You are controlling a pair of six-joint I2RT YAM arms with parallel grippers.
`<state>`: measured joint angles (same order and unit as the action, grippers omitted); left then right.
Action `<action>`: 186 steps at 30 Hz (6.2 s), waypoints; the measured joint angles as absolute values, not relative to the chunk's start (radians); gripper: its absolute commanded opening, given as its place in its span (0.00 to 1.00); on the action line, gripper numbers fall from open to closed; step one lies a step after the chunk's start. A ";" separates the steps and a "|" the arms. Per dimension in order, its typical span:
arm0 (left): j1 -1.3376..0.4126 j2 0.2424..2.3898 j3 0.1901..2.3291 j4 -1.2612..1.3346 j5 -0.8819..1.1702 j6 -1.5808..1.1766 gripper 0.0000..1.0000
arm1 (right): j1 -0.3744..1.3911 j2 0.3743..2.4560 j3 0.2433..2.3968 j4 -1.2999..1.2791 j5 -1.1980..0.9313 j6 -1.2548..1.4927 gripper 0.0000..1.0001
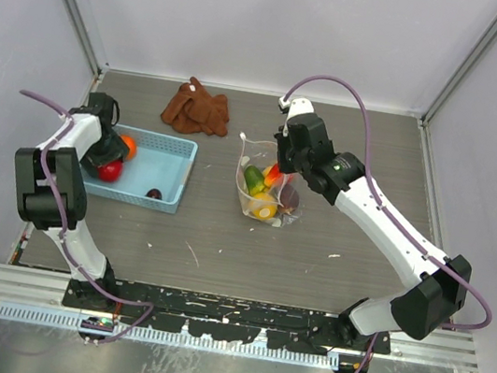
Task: Place the food in the zip-top bag and seal the zipper
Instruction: Pick up the fake fruit from the bin, then place the fake fruit in the zipper food storage bag, then pick up the fake fruit from the bin.
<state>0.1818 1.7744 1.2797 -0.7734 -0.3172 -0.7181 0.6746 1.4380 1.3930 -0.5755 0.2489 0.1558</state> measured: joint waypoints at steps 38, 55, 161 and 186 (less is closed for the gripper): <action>-0.359 1.114 1.039 -0.474 0.025 -0.746 0.43 | 0.673 1.438 1.399 -0.626 0.287 0.212 0.00; -0.701 1.159 1.080 -0.235 -0.001 -0.664 0.44 | 0.674 1.437 1.411 -0.637 0.255 0.233 0.00; 0.207 1.675 1.018 -0.278 -0.126 -0.984 0.93 | 0.674 1.431 1.408 -0.607 0.151 0.238 0.00; 0.225 1.721 1.076 -0.312 -0.224 -0.949 0.96 | 0.674 1.431 1.408 -0.604 0.138 0.237 0.00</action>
<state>0.2249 1.7210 1.0760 -0.3119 -0.2237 -0.9493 0.6739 1.4311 1.4078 -0.6044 0.1375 0.2375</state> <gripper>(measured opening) 0.967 0.033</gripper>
